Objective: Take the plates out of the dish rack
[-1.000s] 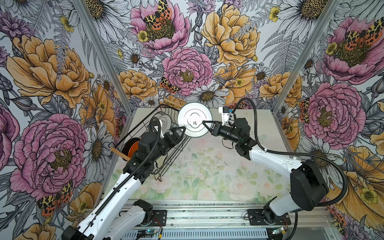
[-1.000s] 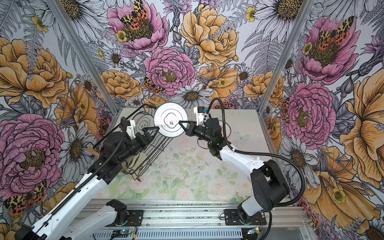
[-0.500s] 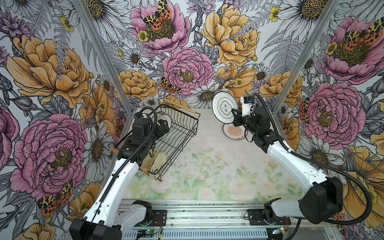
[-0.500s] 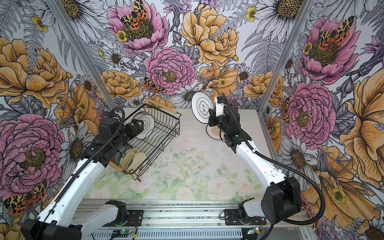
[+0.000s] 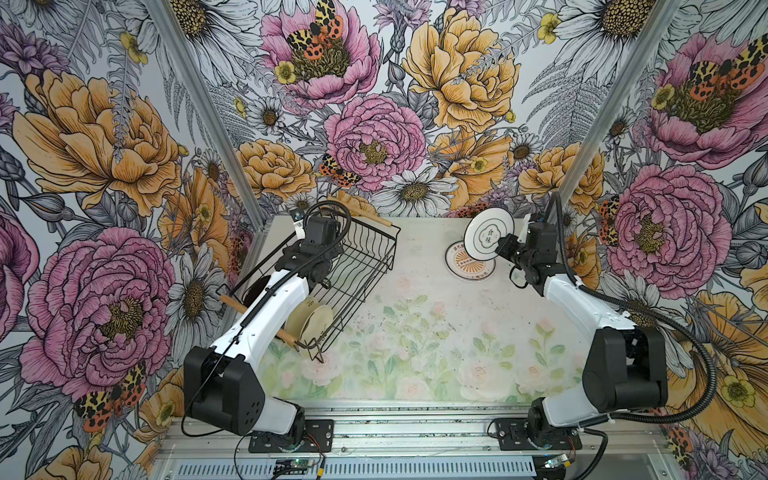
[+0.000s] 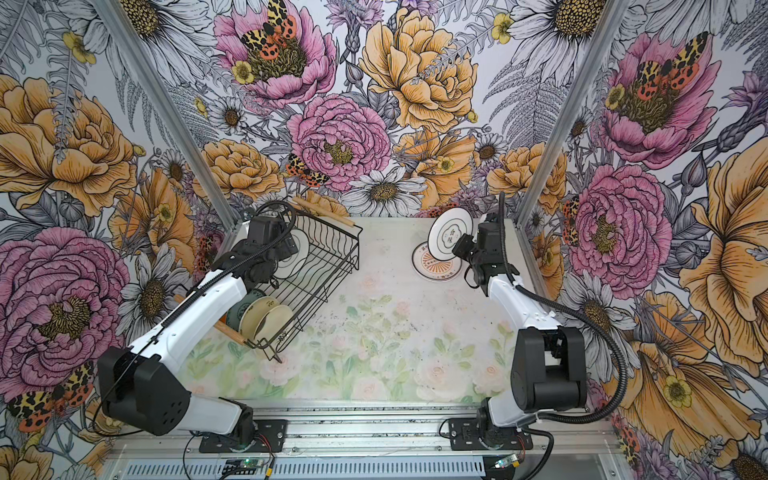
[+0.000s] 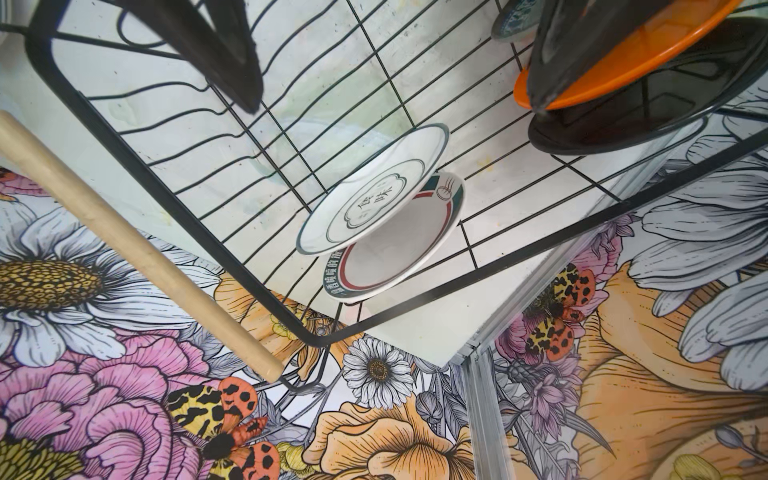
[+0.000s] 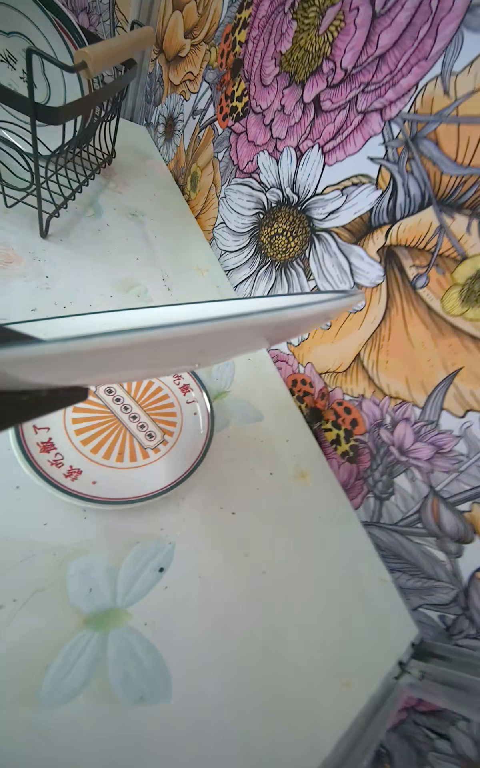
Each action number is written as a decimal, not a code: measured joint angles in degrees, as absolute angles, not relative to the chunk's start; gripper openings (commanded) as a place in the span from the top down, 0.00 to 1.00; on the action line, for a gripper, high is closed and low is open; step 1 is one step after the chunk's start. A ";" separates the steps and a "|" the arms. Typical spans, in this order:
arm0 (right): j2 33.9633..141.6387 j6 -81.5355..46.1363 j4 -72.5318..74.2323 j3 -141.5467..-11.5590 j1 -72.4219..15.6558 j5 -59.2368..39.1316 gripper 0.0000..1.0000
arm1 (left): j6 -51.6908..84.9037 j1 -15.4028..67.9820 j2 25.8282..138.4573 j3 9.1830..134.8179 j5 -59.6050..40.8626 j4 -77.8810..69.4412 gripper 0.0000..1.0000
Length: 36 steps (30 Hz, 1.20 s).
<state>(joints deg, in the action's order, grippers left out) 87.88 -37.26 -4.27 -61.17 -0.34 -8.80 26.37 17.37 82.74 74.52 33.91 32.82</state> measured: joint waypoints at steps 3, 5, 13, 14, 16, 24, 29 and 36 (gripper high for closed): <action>90.39 -41.76 -4.56 -61.01 0.47 -11.09 1.00 | 24.82 17.23 84.23 76.42 34.48 32.80 0.01; 91.66 -44.23 -4.51 -60.99 0.80 -12.36 1.00 | 23.90 17.12 85.27 77.21 35.11 32.73 0.01; 97.10 -50.28 -3.92 -61.01 1.10 -14.81 1.00 | 20.45 17.37 88.27 77.36 38.04 32.80 0.01; 97.89 -50.83 -3.64 -61.01 1.10 -15.03 1.00 | 19.59 17.72 88.42 77.36 39.22 32.77 0.01; 99.44 -51.90 -2.72 -61.01 1.10 -15.42 1.00 | 17.89 18.74 88.51 77.47 42.02 32.80 0.01; 103.68 -54.83 0.01 -61.01 1.10 -16.45 0.98 | 15.44 20.56 86.65 77.71 44.05 31.22 0.01; 104.12 -56.38 0.93 -61.06 1.10 -16.84 0.85 | 16.05 17.74 84.05 76.73 39.92 30.30 0.01; 105.54 -57.82 2.17 -62.28 1.10 -17.28 0.70 | 17.12 14.26 80.47 74.08 32.84 29.74 0.01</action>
